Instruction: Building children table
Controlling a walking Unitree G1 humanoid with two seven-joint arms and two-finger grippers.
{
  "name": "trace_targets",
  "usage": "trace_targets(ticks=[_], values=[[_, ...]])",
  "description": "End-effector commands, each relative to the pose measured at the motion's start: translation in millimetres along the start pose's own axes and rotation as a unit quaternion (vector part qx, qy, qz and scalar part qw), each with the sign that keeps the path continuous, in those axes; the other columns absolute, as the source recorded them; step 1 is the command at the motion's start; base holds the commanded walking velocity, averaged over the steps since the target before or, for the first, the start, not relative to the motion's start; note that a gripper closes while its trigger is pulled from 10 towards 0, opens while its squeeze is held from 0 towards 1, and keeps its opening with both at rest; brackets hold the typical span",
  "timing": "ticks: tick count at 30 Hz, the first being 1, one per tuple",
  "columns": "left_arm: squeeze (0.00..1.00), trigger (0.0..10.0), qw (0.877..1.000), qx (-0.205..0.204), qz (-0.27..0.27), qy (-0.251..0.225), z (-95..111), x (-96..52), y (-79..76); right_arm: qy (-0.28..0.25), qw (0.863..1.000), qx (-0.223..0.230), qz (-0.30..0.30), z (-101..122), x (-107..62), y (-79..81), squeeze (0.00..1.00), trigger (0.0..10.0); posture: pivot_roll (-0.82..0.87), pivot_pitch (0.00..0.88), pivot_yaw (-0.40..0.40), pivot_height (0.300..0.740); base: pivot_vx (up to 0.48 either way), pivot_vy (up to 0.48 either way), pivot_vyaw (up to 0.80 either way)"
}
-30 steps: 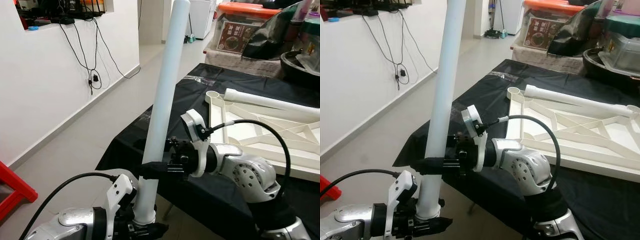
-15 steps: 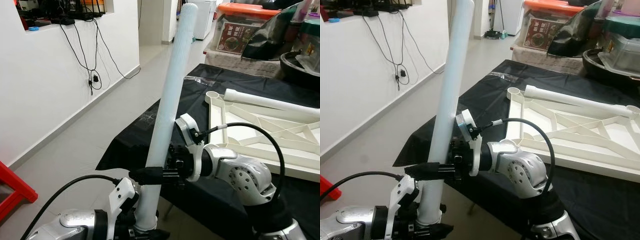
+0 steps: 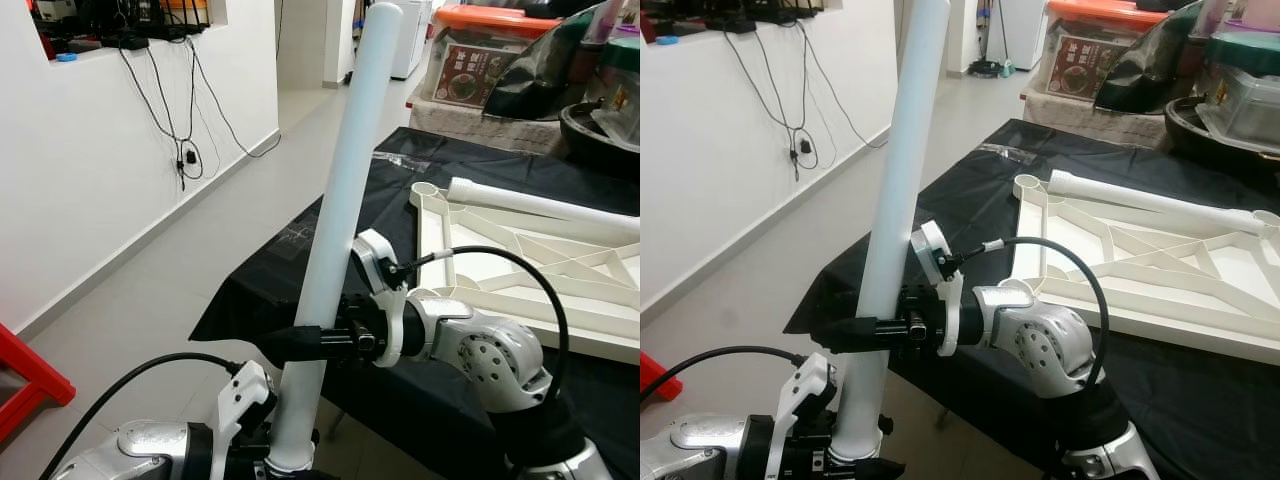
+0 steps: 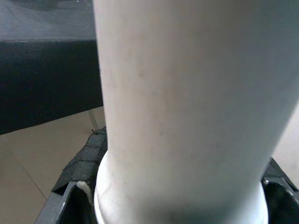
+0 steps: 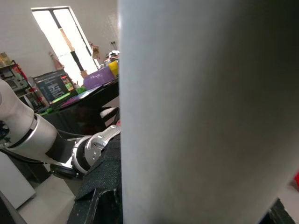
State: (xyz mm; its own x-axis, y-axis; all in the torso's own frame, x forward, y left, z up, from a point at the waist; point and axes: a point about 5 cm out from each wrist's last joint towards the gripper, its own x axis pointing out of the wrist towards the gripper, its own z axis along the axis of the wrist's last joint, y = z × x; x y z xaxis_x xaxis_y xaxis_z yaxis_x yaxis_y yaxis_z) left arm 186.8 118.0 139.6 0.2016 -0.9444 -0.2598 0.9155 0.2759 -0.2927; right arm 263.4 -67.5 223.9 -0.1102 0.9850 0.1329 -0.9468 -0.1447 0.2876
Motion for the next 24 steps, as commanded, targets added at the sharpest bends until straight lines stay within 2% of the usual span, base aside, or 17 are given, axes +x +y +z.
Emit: trace_targets(ticks=[1,7,8,16,17,19,20,24], values=[[0.00,10.0,1.000,-0.019,0.010,0.007,-5,-4.0,2.6,0.008,1.000,-0.008,0.020,0,4.1,6.3,0.00,0.0,0.20,0.062,-0.036,0.740,0.000,0.000,0.00],[0.00,10.0,0.999,-0.022,0.034,0.015,-6,-3.1,6.7,0.007,1.000,-0.008,0.019,0,4.1,6.3,0.00,0.0,0.20,0.062,-0.036,0.740,0.000,0.000,0.00],[1.00,10.0,0.999,-0.023,0.041,0.012,-5,-2.5,8.7,0.006,1.000,-0.008,0.018,0,3.8,5.9,0.00,0.0,0.21,0.059,-0.037,0.740,0.000,0.000,0.00],[1.00,10.0,0.997,-0.001,0.077,-0.004,-1,0.4,12.1,-0.006,1.000,-0.023,-0.009,9,-5.6,-1.2,0.00,0.0,0.21,0.054,-0.038,0.740,0.000,0.000,0.00],[0.00,10.0,0.996,0.002,0.086,-0.006,-2,0.4,12.7,-0.010,0.999,-0.027,-0.019,11,-8.3,-3.6,0.00,0.0,0.21,0.051,-0.040,0.740,0.000,0.000,0.00],[0.00,10.0,0.995,0.003,0.094,-0.010,-2,0.3,13.3,-0.012,0.999,-0.031,-0.029,12,-11.1,-5.9,0.00,0.0,0.21,0.050,-0.041,0.740,0.000,0.000,0.00],[0.00,10.0,0.991,0.004,0.129,-0.027,0,-1.4,16.5,-0.019,0.997,-0.043,-0.063,17,-20.3,-13.1,0.00,0.0,0.21,0.046,-0.043,0.740,0.000,0.000,0.00],[0.00,10.0,0.985,0.008,0.170,-0.042,0,-4.4,20.4,-0.033,0.992,-0.056,-0.108,22,-31.6,-21.2,0.00,0.0,0.22,0.043,-0.045,0.740,0.000,0.000,0.00]])
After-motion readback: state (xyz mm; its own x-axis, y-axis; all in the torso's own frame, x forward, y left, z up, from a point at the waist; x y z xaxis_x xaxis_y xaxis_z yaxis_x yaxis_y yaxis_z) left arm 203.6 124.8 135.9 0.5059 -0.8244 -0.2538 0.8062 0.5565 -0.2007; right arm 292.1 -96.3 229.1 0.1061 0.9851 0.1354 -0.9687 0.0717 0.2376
